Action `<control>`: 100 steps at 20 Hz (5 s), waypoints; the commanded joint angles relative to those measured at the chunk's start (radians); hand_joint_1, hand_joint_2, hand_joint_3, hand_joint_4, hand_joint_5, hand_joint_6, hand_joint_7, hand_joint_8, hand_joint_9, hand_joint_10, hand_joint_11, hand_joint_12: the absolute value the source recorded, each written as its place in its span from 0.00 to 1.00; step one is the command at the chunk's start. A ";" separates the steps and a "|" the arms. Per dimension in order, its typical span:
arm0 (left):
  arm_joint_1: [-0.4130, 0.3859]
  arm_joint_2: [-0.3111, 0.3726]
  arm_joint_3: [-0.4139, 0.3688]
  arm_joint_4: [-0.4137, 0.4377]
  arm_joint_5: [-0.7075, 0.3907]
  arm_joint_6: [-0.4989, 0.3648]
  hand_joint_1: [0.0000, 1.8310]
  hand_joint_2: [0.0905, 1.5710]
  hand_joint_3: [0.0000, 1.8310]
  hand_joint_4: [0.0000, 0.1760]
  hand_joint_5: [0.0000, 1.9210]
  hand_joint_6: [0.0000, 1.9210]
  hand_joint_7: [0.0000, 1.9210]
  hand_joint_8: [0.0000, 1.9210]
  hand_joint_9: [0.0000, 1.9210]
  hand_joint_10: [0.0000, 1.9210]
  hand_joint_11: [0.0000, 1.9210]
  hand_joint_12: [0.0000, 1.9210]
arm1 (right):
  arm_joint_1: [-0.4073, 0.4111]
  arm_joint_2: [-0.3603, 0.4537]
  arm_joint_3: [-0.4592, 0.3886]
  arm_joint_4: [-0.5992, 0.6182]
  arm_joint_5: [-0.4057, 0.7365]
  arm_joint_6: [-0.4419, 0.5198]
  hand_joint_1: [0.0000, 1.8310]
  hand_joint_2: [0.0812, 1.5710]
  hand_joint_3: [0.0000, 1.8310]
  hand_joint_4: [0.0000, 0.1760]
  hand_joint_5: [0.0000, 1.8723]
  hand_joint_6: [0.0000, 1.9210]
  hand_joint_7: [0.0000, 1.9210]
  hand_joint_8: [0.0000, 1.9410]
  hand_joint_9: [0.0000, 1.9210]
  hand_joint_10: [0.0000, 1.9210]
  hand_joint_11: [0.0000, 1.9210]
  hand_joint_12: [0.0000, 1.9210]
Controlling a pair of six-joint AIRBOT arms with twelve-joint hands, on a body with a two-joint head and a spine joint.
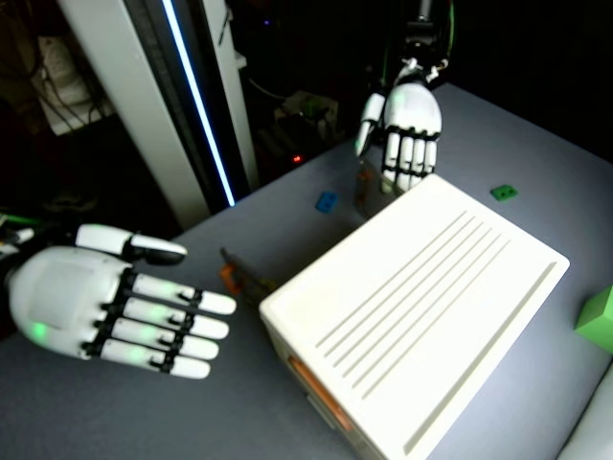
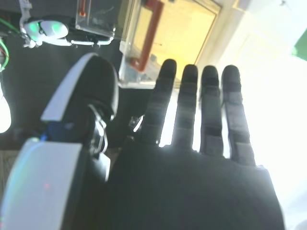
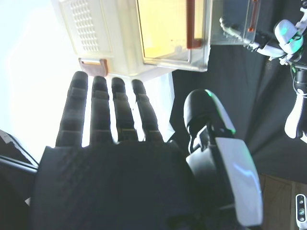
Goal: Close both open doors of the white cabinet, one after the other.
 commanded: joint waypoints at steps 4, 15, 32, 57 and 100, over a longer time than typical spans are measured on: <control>-0.024 -0.018 0.009 0.023 -0.100 -0.021 0.00 0.97 0.00 0.00 0.05 0.00 0.03 0.00 0.04 0.00 0.02 0.18 | 0.001 0.000 0.002 0.028 0.119 0.012 0.00 0.90 0.00 0.18 0.03 0.00 0.01 0.00 0.01 0.00 0.03 0.01; -0.094 -0.065 0.038 0.087 -0.066 -0.049 0.00 0.98 0.00 0.00 0.04 0.00 0.02 0.00 0.04 0.00 0.00 0.14 | 0.001 -0.001 0.002 0.028 0.119 0.013 0.00 0.89 0.00 0.33 0.03 0.00 0.01 0.00 0.00 0.00 0.02 0.00; -0.162 -0.105 0.072 0.106 -0.053 -0.057 0.00 0.99 0.00 0.00 0.06 0.00 0.05 0.00 0.06 0.00 0.00 0.20 | 0.001 -0.004 -0.001 0.008 0.118 0.016 0.00 0.86 0.00 0.24 0.05 0.00 0.05 0.00 0.03 0.00 0.06 0.00; 0.083 0.083 -0.075 -0.128 -0.297 0.073 0.00 1.00 0.03 0.00 0.04 0.00 0.06 0.00 0.08 0.00 0.00 0.29 | 0.068 -0.035 -0.028 -0.176 0.033 0.029 0.00 0.94 0.01 0.05 0.04 0.00 0.02 0.00 0.00 0.00 0.01 0.00; 0.204 0.129 -0.109 -0.314 -0.508 0.143 0.11 0.97 0.00 0.00 0.06 0.00 0.03 0.00 0.05 0.00 0.00 0.33 | -0.068 0.018 -0.033 0.048 0.269 0.088 0.00 0.94 0.00 0.00 0.03 0.00 0.01 0.00 0.01 0.00 0.03 0.01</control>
